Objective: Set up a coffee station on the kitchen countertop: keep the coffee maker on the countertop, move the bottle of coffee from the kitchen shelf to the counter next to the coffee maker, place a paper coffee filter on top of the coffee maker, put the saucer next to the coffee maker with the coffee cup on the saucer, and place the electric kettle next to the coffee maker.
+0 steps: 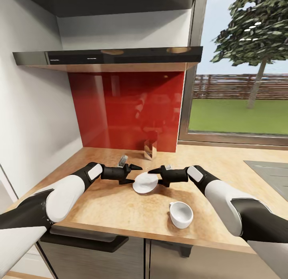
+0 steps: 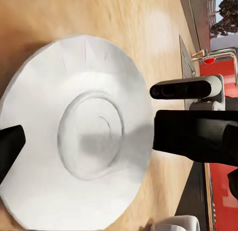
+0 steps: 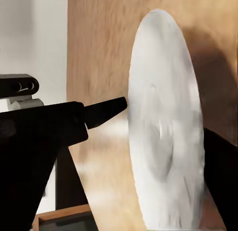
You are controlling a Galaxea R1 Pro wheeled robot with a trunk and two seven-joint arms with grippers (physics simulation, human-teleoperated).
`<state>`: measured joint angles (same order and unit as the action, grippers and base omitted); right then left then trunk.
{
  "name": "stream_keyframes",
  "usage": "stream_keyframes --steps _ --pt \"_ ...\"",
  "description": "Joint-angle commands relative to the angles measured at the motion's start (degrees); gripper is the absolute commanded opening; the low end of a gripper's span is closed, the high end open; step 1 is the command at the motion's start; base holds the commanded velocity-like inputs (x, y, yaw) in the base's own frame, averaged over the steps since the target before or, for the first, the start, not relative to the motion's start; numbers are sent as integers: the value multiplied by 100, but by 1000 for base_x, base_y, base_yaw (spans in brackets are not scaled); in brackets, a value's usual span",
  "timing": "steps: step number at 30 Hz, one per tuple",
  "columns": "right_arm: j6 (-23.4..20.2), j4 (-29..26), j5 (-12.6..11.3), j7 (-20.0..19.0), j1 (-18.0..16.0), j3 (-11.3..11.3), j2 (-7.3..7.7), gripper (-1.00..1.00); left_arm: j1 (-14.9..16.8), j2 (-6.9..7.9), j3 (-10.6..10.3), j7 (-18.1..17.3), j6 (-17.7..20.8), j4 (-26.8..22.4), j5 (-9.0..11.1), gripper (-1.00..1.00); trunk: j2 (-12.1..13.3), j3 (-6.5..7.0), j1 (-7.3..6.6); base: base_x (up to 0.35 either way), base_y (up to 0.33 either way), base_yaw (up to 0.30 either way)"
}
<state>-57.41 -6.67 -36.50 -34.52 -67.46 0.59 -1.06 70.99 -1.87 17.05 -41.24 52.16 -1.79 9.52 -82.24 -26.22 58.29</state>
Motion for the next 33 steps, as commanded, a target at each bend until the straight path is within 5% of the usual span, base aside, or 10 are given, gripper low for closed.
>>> stream_keyframes --steps 1,23,27,33 --pt "-7 -1 38 -46 -4 2 1 -100 2 -1 -26 14 40 -5 58 100 -4 -6 0 0 0 0" --pt "-7 -19 38 -46 -4 -5 20 -100 2 49 -39 -37 41 -49 73 100 -4 -6 0 0 0 0" --pt "-7 -33 38 -46 -4 -6 33 -100 3 79 -66 -903 34 -276 76 100 -4 -6 0 0 0 0" --pt "-5 -44 38 -46 -4 3 58 -100 2 170 -85 -1393 19 -421 76 100 -4 -6 0 0 0 0"
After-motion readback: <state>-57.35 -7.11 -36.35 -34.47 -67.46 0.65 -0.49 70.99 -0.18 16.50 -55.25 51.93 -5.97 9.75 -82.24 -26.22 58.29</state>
